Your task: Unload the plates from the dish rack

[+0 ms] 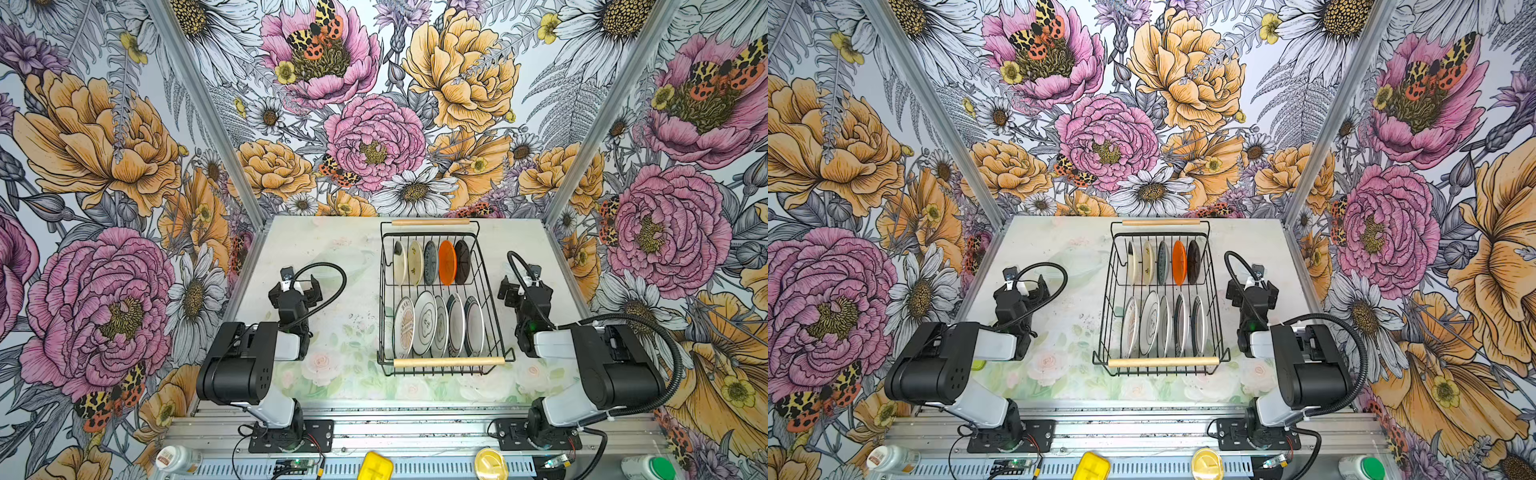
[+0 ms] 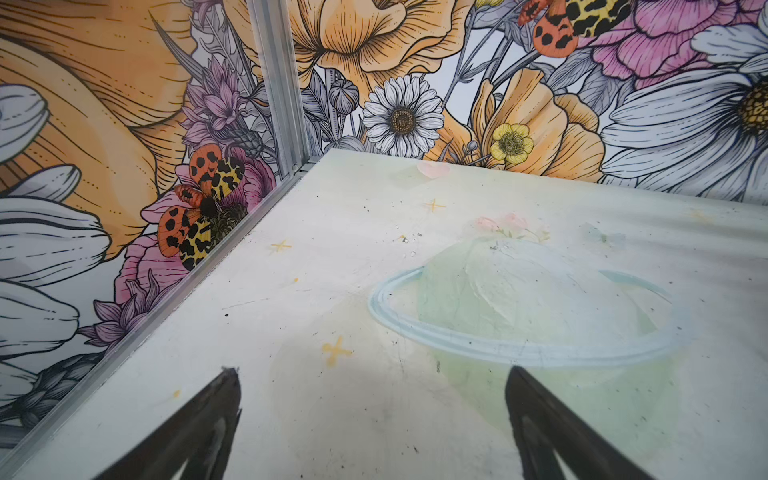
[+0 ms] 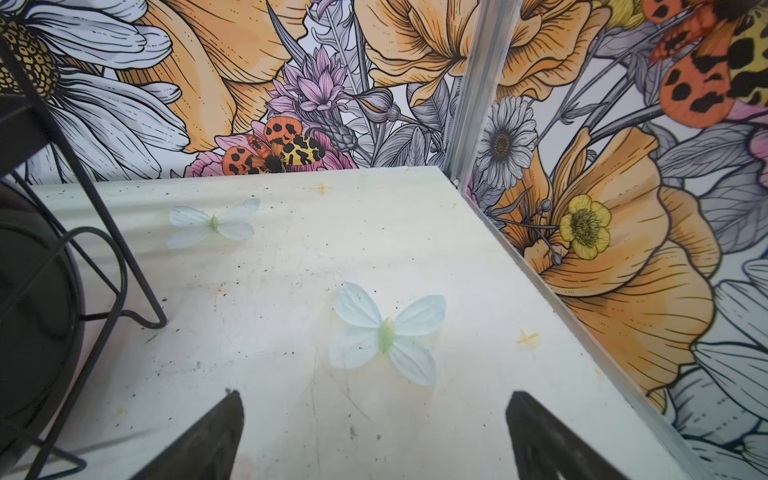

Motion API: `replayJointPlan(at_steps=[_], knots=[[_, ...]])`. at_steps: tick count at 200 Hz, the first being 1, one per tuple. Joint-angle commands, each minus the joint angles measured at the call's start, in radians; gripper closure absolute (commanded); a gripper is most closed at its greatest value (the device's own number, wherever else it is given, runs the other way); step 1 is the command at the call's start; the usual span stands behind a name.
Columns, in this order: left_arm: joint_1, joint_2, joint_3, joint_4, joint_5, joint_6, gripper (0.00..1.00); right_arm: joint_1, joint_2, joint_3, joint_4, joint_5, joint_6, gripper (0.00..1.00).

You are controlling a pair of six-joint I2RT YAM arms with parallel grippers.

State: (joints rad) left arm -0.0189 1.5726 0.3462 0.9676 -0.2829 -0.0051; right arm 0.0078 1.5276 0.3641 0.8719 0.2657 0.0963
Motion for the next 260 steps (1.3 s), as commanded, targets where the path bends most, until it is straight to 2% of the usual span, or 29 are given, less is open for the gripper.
replayJointPlan(at_steps=[1, 188, 212, 227, 241, 260], knots=[[0.006, -0.022, 0.014, 0.005, 0.019, -0.017, 0.01, 0.008, 0.008, 0.011, 0.029, 0.005, 0.005, 0.00], [0.000, -0.022, 0.017, 0.001, 0.011, -0.011, 0.01, 0.008, 0.004, 0.011, 0.032, 0.008, 0.003, 0.00], [-0.006, -0.023, 0.017, 0.001, 0.002, -0.006, 0.01, 0.009, -0.044, 0.013, -0.013, 0.015, 0.007, 0.01], [-0.010, -0.056, 0.036, -0.067, -0.028, -0.016, 0.01, 0.009, -0.087, 0.017, -0.056, 0.028, 0.010, 0.01], [-0.009, -0.070, 0.040, -0.081, -0.011, -0.008, 0.01, 0.009, -0.144, 0.031, -0.124, 0.030, 0.011, 0.00], [-0.023, -0.116, 0.073, -0.190, -0.057, -0.002, 0.01, 0.008, -0.231, 0.080, -0.287, 0.076, 0.042, 0.00]])
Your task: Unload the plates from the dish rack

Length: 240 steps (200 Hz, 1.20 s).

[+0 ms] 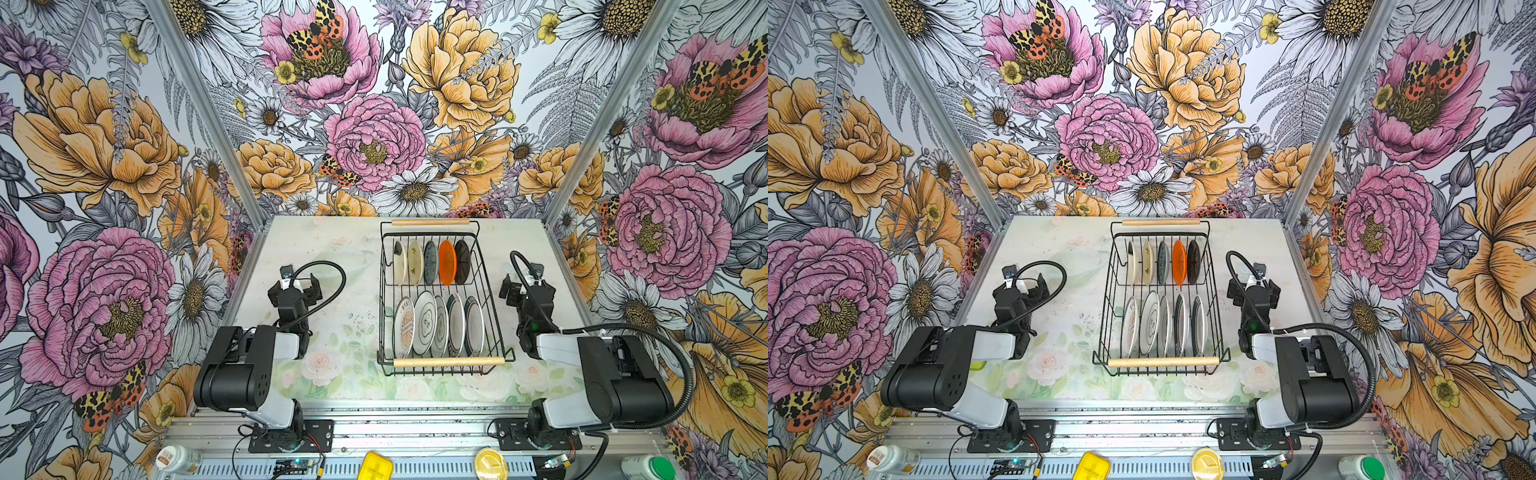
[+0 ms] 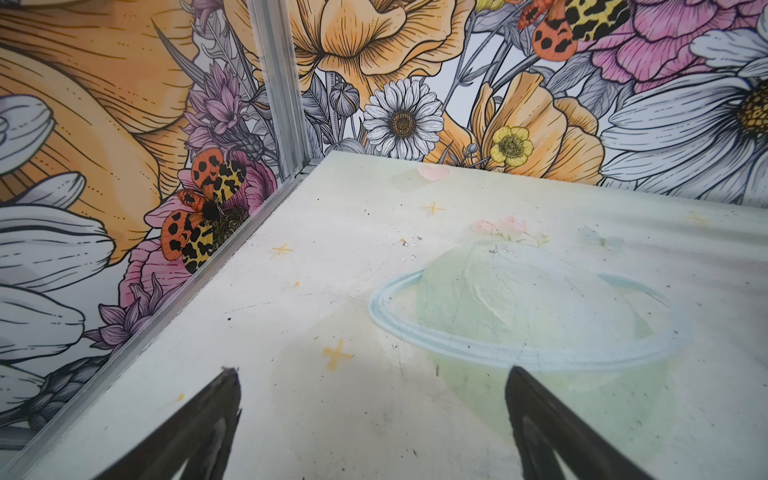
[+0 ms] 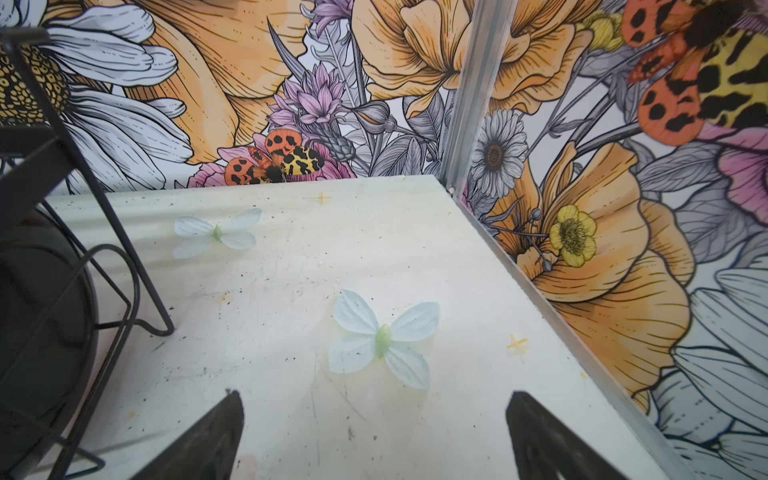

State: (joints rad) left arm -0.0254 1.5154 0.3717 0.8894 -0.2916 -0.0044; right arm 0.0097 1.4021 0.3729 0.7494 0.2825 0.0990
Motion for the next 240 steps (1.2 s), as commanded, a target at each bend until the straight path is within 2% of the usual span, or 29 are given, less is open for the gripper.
replayJointPlan(at_steps=[1, 24, 53, 70, 86, 102, 131, 149, 190, 218, 240], knots=[[-0.017, -0.063, 0.050, -0.125, -0.050, -0.003, 0.01, 0.007, -0.109, 0.074, -0.171, 0.060, 0.041, 0.01], [-0.019, -0.149, 0.120, -0.336, -0.046, -0.017, 0.01, 0.007, -0.208, 0.132, -0.347, 0.037, 0.076, 0.01], [-0.024, -0.246, 0.166, -0.537, -0.039, -0.094, 0.01, 0.007, -0.299, 0.261, -0.646, 0.012, 0.196, 0.00], [-0.025, -0.309, 0.208, -0.702, -0.022, -0.179, 0.01, 0.007, -0.327, 0.338, -0.818, -0.058, 0.265, 0.00], [-0.030, -0.350, 0.264, -0.880, -0.008, -0.244, 0.01, 0.008, -0.348, 0.384, -0.929, -0.189, 0.328, 0.01], [-0.046, -0.378, 0.312, -1.012, -0.007, -0.290, 0.01, 0.008, -0.371, 0.392, -0.971, -0.299, 0.397, 0.01], [-0.119, -0.419, 0.372, -1.145, -0.012, -0.318, 0.01, 0.008, -0.368, 0.422, -1.030, -0.486, 0.532, 0.01], [-0.149, -0.419, 0.413, -1.211, 0.038, -0.356, 0.01, 0.010, -0.343, 0.442, -1.041, -0.589, 0.596, 0.00], [-0.224, -0.376, 0.483, -1.300, 0.213, -0.418, 0.01, 0.015, -0.288, 0.488, -1.078, -0.678, 0.686, 0.01], [-0.280, -0.332, 0.533, -1.353, 0.264, -0.460, 0.01, 0.017, -0.209, 0.519, -1.086, -0.737, 0.717, 0.00], [-0.297, -0.307, 0.568, -1.365, 0.314, -0.491, 0.01, 0.020, -0.154, 0.537, -1.087, -0.735, 0.714, 0.01]])
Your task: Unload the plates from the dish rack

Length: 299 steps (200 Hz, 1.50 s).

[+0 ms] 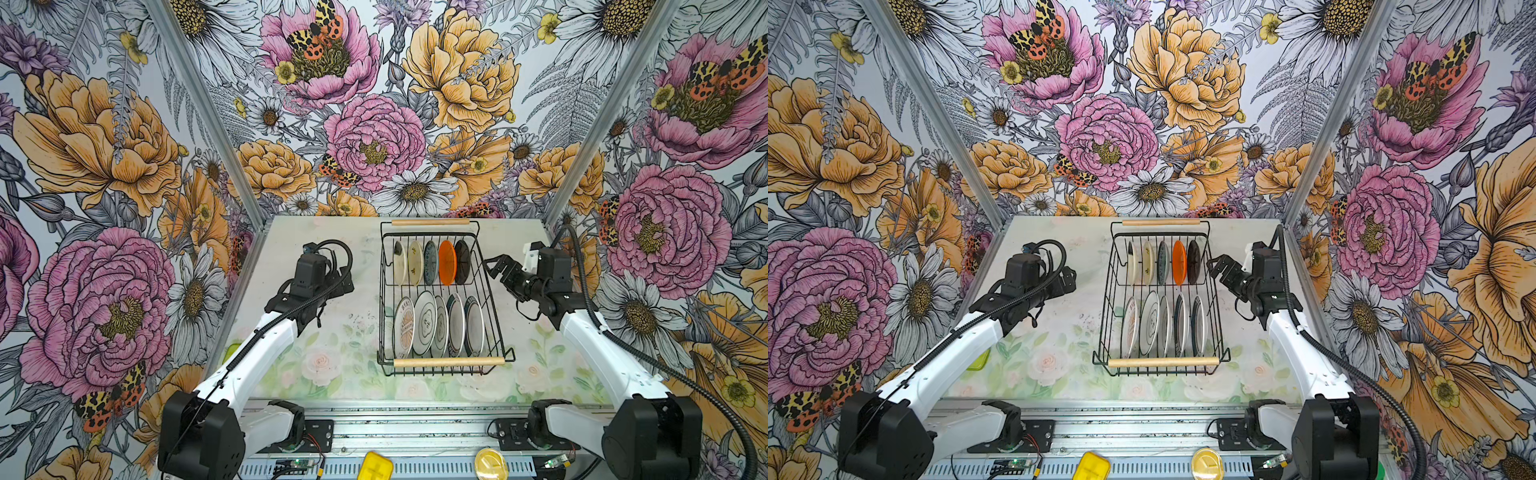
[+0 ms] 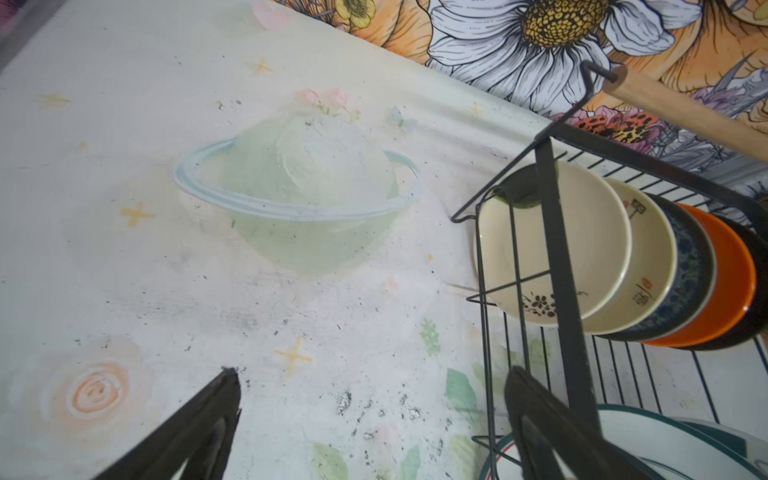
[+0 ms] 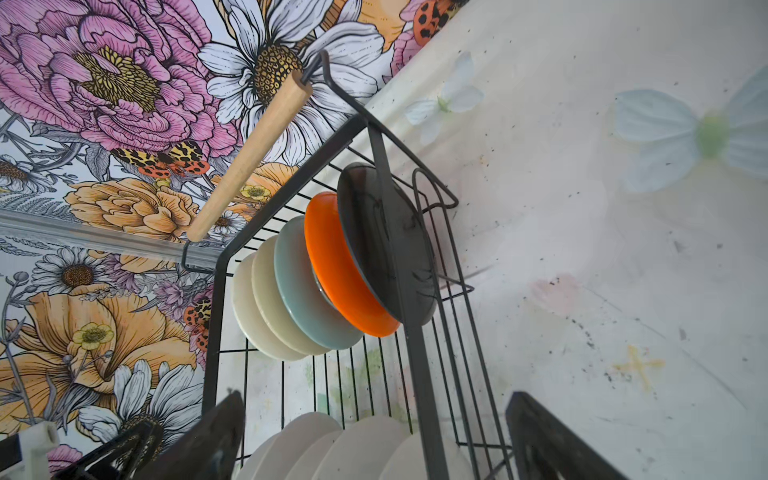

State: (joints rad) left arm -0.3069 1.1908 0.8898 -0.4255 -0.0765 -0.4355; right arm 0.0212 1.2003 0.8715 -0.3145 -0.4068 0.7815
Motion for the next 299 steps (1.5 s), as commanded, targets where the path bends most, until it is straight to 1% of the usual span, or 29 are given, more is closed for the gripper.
replayJointPlan(at_steps=[1, 42, 85, 114, 143, 186, 222, 261, 299], knots=[[-0.017, 0.018, 0.051, -0.050, 0.101, -0.061, 0.01, 0.009, 0.050, 0.039, -0.023, -0.046, 0.031, 0.01], [-0.021, 0.062, 0.094, -0.061, 0.142, -0.098, 0.01, 0.012, 0.141, 0.074, -0.023, -0.031, 0.010, 0.00], [-0.020, 0.089, 0.116, -0.061, 0.179, -0.103, 0.01, 0.023, 0.234, 0.152, -0.034, -0.077, -0.012, 0.00], [0.005, 0.087, 0.111, -0.060, 0.186, -0.105, 0.01, 0.050, 0.301, 0.207, -0.049, -0.108, -0.026, 0.01], [0.048, 0.096, 0.103, -0.060, 0.226, -0.116, 0.01, 0.092, 0.346, 0.241, -0.051, -0.106, -0.023, 0.01], [0.082, 0.108, 0.092, -0.054, 0.244, -0.094, 0.01, 0.149, 0.426, 0.312, -0.049, -0.113, -0.016, 0.00], [0.126, 0.125, 0.085, -0.046, 0.291, -0.079, 0.01, 0.214, 0.509, 0.416, -0.047, -0.099, -0.003, 0.01], [0.181, 0.122, 0.077, -0.045, 0.339, -0.066, 0.01, 0.274, 0.635, 0.562, -0.046, -0.090, 0.021, 0.00], [0.246, 0.115, 0.058, -0.045, 0.381, -0.072, 0.01, 0.332, 0.780, 0.739, -0.046, -0.125, 0.046, 0.01]])
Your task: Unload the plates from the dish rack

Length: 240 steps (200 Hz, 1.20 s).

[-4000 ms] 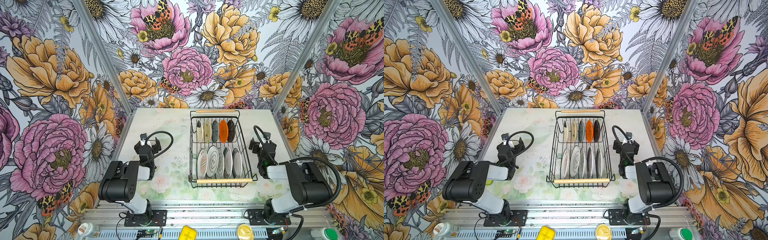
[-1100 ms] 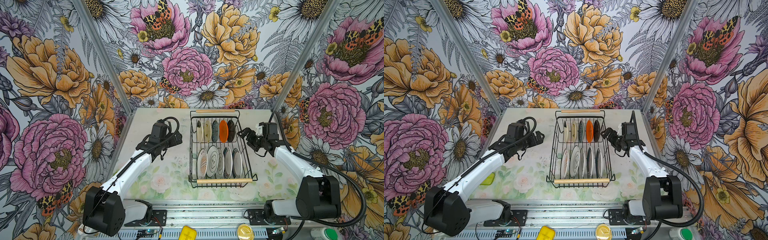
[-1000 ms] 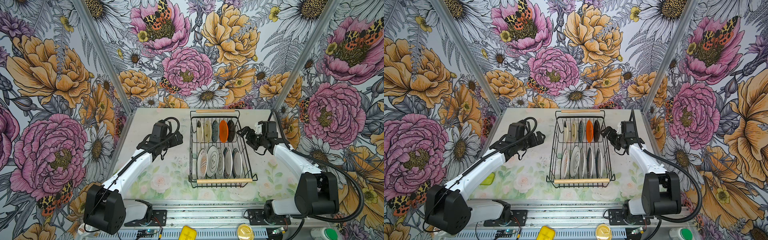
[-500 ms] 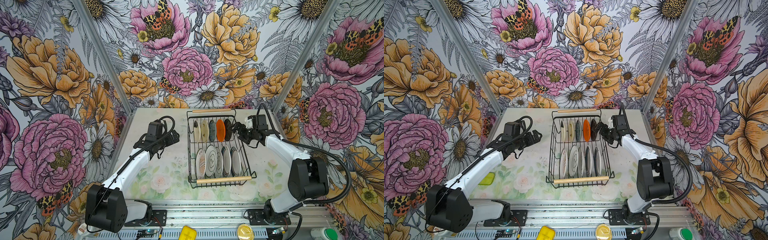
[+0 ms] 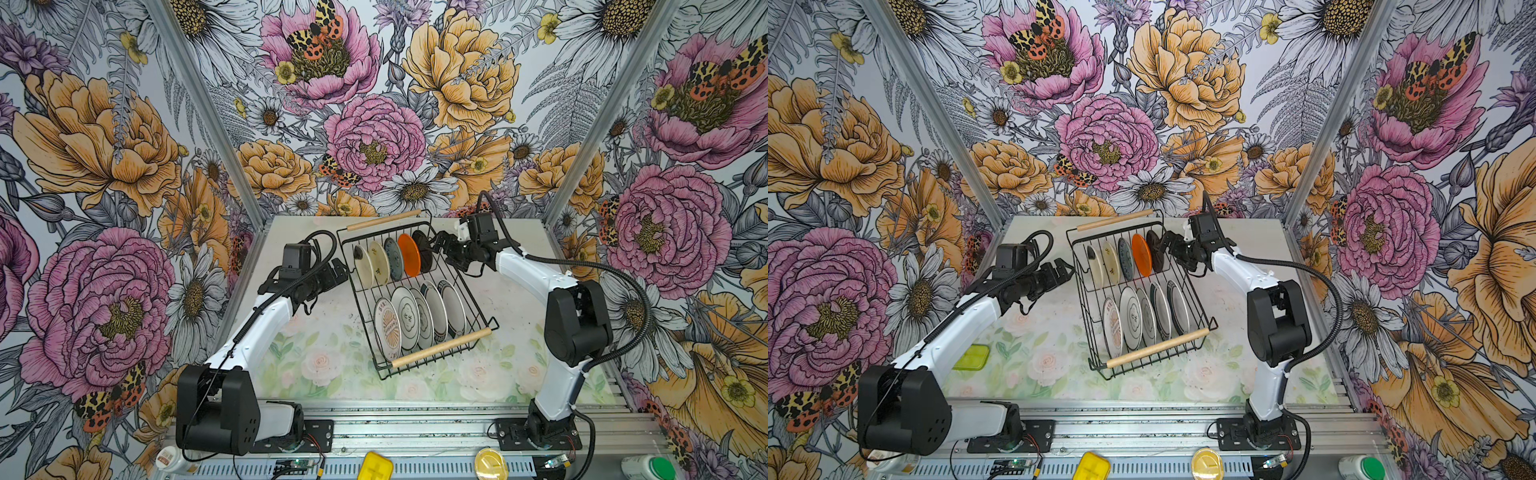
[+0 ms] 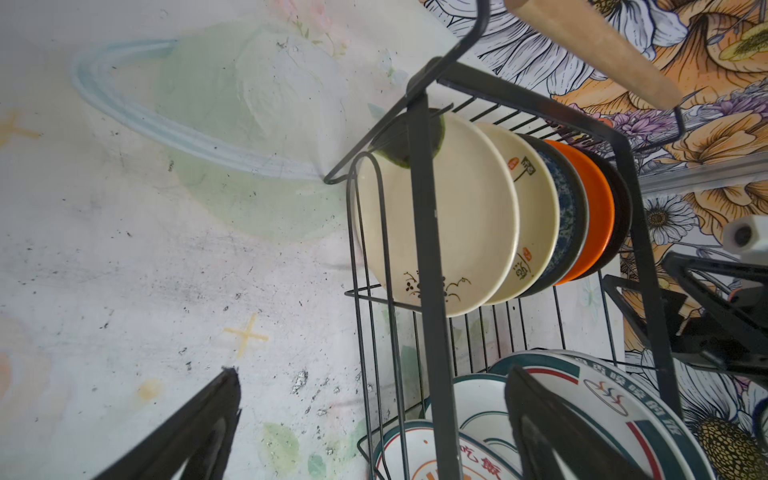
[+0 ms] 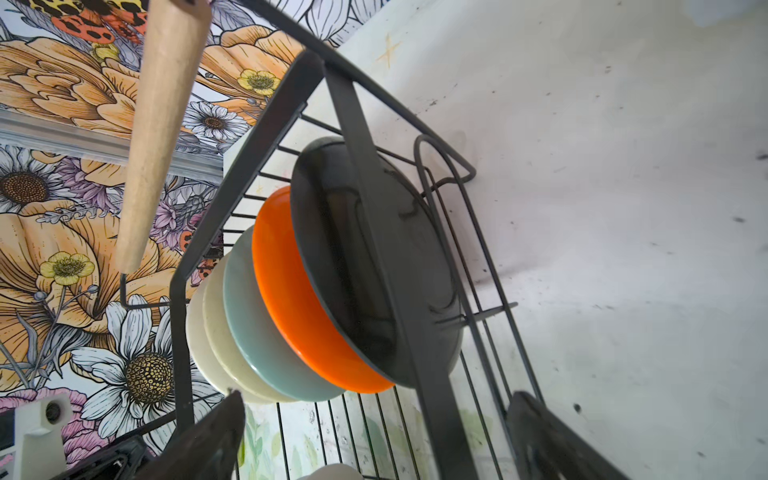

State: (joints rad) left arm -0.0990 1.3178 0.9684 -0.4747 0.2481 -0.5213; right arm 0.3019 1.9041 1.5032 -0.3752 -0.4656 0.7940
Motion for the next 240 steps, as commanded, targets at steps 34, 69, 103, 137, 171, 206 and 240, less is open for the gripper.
replayJointPlan(at_steps=[34, 69, 103, 137, 171, 206, 240], knots=[[0.082, -0.021, -0.032, 0.004, 0.095, 0.018, 0.01, 0.094, 0.186, 0.246, 0.015, -0.104, 0.066, 0.01], [0.126, -0.048, -0.052, -0.003, 0.108, 0.010, 0.01, 0.140, 0.250, 0.343, 0.013, -0.135, 0.074, 0.00], [0.158, -0.069, -0.061, -0.033, 0.113, 0.007, 0.01, 0.147, 0.254, 0.362, 0.012, -0.100, 0.069, 0.00], [0.166, -0.108, -0.067, -0.067, 0.103, 0.012, 0.01, 0.095, 0.197, 0.340, -0.023, 0.047, -0.005, 0.00], [0.168, -0.162, -0.072, -0.108, 0.087, 0.005, 0.01, 0.038, 0.081, 0.257, -0.025, 0.232, -0.103, 0.00], [0.168, -0.233, -0.078, -0.159, 0.061, -0.007, 0.01, 0.012, -0.080, 0.146, -0.032, 0.363, -0.187, 0.01], [0.160, -0.302, -0.086, -0.190, 0.055, -0.029, 0.01, -0.002, -0.291, -0.048, -0.046, 0.412, -0.173, 0.01]])
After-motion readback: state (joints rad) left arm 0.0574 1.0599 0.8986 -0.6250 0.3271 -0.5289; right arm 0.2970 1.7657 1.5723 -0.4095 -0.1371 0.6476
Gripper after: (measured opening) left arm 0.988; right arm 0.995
